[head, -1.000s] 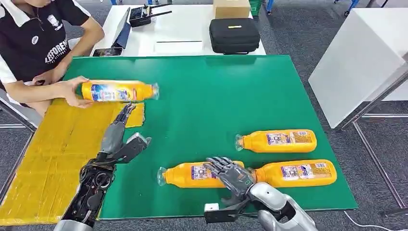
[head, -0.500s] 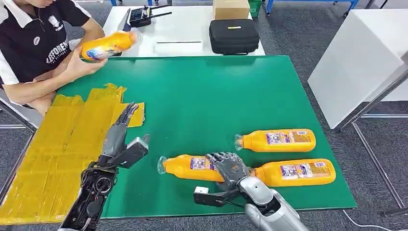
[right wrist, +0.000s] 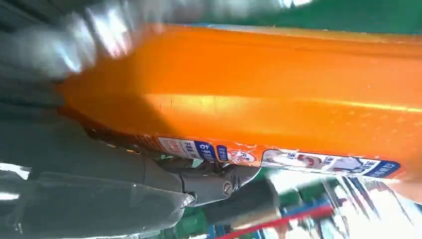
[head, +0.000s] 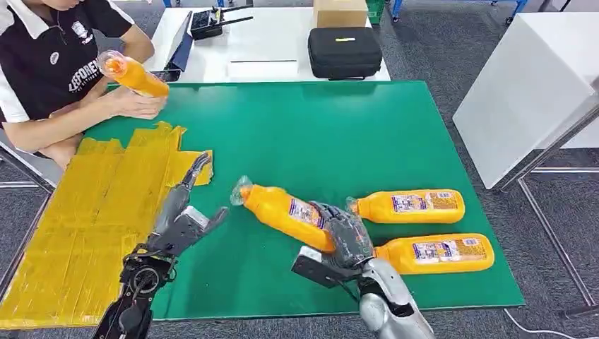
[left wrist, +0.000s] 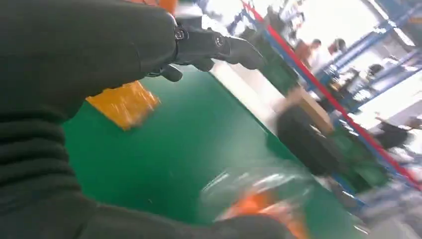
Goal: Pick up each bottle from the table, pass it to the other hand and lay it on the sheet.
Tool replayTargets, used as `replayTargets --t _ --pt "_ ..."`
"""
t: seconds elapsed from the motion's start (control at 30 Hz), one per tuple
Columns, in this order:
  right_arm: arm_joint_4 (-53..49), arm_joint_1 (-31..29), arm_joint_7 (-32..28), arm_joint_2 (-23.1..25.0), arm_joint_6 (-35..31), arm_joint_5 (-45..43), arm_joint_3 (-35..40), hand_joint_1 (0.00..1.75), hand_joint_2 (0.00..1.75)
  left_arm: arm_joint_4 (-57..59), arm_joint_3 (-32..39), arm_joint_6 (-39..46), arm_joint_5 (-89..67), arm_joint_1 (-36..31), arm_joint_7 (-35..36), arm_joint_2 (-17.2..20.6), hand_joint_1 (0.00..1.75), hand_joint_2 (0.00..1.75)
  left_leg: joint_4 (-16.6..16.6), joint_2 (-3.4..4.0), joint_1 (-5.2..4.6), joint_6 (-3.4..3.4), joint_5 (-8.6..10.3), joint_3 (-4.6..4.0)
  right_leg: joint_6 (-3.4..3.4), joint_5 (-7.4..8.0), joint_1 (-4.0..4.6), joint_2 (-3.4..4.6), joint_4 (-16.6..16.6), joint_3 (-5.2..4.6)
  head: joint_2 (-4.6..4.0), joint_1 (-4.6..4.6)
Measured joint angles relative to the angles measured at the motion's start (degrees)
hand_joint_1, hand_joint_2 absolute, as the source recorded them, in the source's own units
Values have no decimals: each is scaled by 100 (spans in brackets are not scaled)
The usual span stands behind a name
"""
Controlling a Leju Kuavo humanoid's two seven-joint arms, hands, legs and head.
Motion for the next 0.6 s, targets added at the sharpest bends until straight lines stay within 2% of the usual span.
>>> replayTargets --t 0.23,0.43,0.6 --pt "-653 313 -1237 278 -226 -1982 -638 175 175 -472 -231 -817 995 90 -108 2 0 175 0 -2 0 0 -1 -10 -1 -1 0 -1 -1 -10 0 0" --pt "-790 341 -1603 420 -204 -2850 -884 175 175 -416 -579 -1066 1282 -11 35 0 0 175 0 2 0 0 0 -9 0 1 0 0 -1 -11 0 2" --pt "-788 338 -1799 510 -44 -3012 -855 175 175 -191 -807 -1131 1427 -150 89 -2 0 175 0 2 1 -1 0 -10 0 2 1 0 0 -11 0 0"
